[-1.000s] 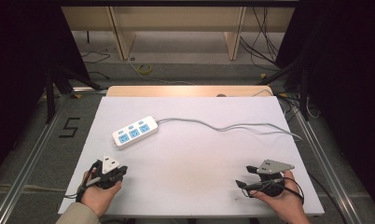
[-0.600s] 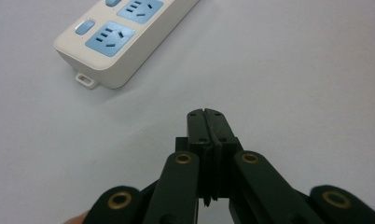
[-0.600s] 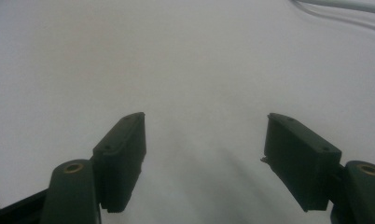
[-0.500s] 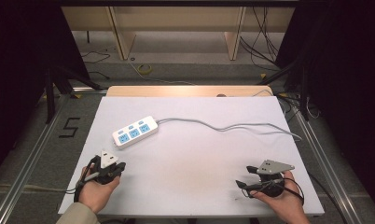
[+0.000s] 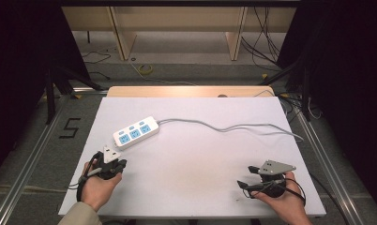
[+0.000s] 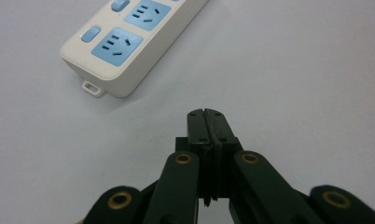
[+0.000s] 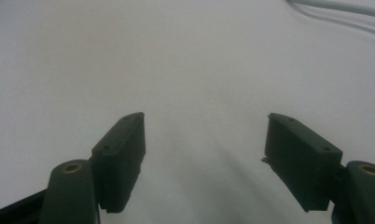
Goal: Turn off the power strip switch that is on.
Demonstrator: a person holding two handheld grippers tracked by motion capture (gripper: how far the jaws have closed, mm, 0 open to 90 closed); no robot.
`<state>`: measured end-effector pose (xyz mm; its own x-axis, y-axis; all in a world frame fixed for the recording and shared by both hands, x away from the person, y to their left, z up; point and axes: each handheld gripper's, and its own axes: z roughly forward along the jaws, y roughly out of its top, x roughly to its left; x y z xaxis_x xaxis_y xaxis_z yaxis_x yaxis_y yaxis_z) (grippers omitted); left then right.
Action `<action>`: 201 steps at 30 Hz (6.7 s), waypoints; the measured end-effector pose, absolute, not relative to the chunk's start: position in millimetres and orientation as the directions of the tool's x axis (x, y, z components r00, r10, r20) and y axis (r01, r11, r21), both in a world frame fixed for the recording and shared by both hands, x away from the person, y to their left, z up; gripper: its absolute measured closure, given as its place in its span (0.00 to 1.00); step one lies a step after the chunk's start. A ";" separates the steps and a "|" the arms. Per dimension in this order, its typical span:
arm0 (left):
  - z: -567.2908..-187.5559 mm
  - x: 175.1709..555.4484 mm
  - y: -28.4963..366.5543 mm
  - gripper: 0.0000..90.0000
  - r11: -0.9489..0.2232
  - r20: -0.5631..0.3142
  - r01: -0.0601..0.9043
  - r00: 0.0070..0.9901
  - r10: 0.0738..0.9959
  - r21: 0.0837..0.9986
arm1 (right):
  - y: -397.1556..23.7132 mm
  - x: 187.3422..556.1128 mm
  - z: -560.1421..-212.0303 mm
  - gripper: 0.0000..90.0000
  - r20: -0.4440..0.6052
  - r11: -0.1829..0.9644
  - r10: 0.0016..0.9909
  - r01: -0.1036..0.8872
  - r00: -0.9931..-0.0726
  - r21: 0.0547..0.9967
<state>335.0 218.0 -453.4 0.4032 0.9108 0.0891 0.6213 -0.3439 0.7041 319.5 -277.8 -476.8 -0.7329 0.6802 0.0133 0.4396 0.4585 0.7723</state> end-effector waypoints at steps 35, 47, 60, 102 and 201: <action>-445.8 370.4 227.3 1.00 -0.315 0.088 0.670 0.351 0.932 0.672 | -275.7 319.3 -477.3 0.33 0.015 0.464 0.677 0.443 -0.736 0.767; -444.0 381.6 229.5 1.00 -0.320 0.093 0.680 0.348 0.933 0.659 | -275.4 319.0 -477.3 0.33 0.017 0.462 0.678 0.444 -0.734 0.768; -438.3 395.4 233.4 1.00 -0.323 0.097 0.693 0.345 0.934 0.645 | -275.6 319.4 -477.2 0.33 0.016 0.461 0.680 0.444 -0.733 0.769; -422.5 436.0 239.7 1.00 -0.323 0.100 0.734 0.331 0.938 0.598 | -273.9 319.8 -476.4 0.33 0.018 0.459 0.679 0.442 -0.734 0.771; -416.7 491.6 238.7 1.00 -0.392 0.181 0.765 0.351 0.919 0.510 | -271.6 321.5 -475.1 0.33 0.022 0.455 0.672 0.436 -0.740 0.776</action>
